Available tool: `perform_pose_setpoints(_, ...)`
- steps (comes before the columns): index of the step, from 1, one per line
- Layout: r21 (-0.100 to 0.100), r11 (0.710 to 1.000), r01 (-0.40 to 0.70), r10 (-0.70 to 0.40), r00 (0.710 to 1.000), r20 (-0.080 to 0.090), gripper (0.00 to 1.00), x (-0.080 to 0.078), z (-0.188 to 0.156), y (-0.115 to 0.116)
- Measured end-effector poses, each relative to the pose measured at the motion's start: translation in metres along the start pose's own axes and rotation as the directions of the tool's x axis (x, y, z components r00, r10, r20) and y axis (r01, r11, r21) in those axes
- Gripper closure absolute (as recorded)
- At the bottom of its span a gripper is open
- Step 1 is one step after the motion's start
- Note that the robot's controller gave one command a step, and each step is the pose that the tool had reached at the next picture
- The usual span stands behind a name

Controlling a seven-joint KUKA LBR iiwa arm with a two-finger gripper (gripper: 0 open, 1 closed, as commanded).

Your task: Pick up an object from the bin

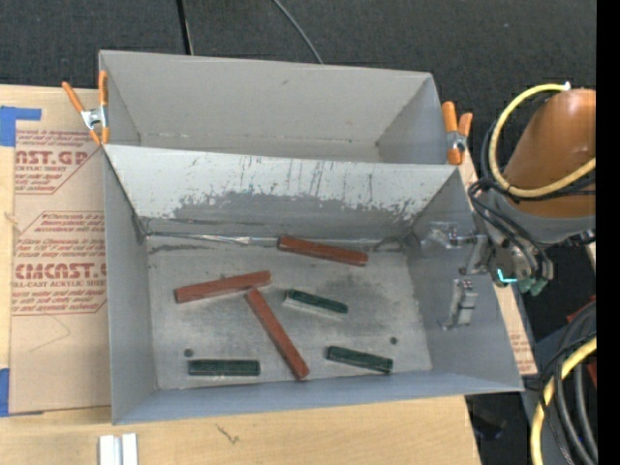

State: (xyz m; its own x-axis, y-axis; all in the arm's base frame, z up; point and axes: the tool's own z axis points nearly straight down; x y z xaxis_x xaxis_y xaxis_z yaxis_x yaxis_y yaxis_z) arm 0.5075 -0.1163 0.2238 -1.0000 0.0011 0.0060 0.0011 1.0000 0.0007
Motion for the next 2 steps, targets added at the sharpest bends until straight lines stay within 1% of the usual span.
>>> perform_pose_setpoints(1,0.001,1.000,0.002,-0.002,1.000,0.008,0.00,-0.002,-0.004,0.000)
perform_pose_setpoints(2,0.002,0.999,-0.039,0.039,0.999,0.015,0.00,-0.001,0.041,0.002)
